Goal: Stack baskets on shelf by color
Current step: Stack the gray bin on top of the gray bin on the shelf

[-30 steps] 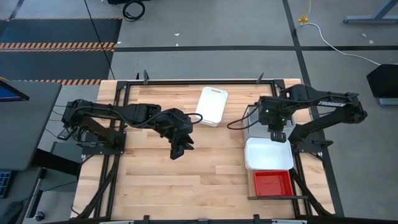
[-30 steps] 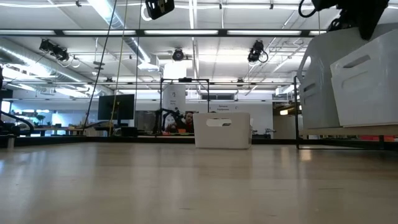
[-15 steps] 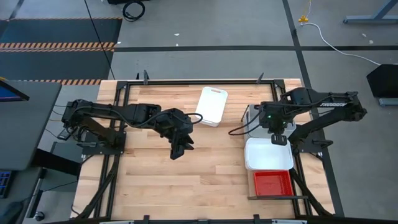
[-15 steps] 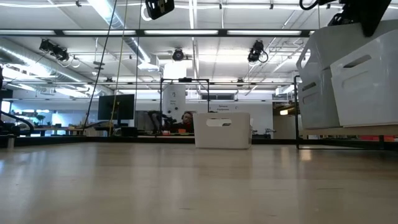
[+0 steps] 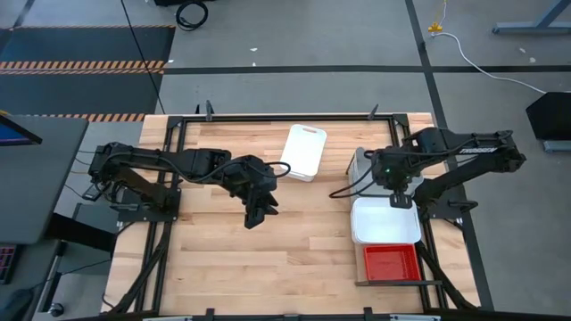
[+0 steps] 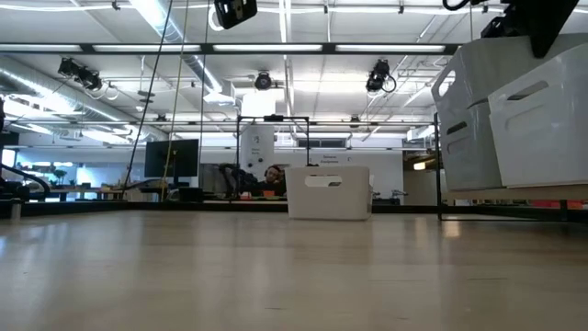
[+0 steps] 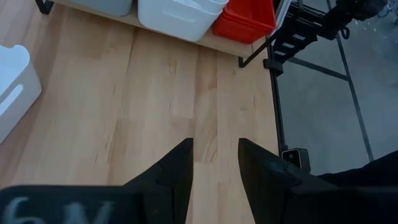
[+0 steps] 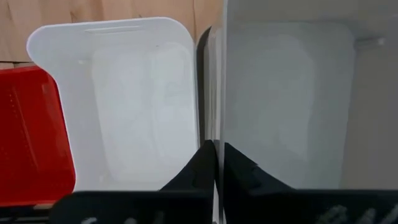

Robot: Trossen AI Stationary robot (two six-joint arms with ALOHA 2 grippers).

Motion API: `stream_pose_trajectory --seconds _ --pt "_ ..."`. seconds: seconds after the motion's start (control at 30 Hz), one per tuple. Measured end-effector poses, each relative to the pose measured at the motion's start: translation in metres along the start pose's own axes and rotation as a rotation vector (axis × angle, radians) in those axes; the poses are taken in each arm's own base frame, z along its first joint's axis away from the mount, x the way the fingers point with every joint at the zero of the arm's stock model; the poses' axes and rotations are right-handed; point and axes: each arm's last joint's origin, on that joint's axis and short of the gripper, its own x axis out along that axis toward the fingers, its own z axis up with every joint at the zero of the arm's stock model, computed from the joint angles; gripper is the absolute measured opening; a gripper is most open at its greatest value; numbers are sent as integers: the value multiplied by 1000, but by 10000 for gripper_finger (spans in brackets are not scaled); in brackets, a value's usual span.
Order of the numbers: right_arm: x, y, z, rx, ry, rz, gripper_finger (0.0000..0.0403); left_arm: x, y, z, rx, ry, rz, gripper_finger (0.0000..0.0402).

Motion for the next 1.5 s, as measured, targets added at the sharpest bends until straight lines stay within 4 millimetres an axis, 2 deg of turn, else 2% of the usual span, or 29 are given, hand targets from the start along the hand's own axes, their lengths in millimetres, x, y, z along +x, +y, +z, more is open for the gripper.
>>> stream_pose_trajectory --seconds 0.67,0.83,1.0,1.3,1.4,1.5 --pt "3 1 7 132 -10 -3 152 0 -3 0 1 -8 -10 133" --pt "3 1 7 173 -9 1 173 1 -8 -2 12 -2 -22 133" --pt "3 1 7 255 -10 2 175 2 -9 -2 17 -12 6 133" --pt "3 1 9 326 -30 -7 171 0 0 1 6 -76 171 133" --pt "3 1 9 294 -37 -27 155 0 2 2 -1 -84 185 133" --pt "3 1 9 257 -36 -28 117 0 2 3 -4 -88 184 133"
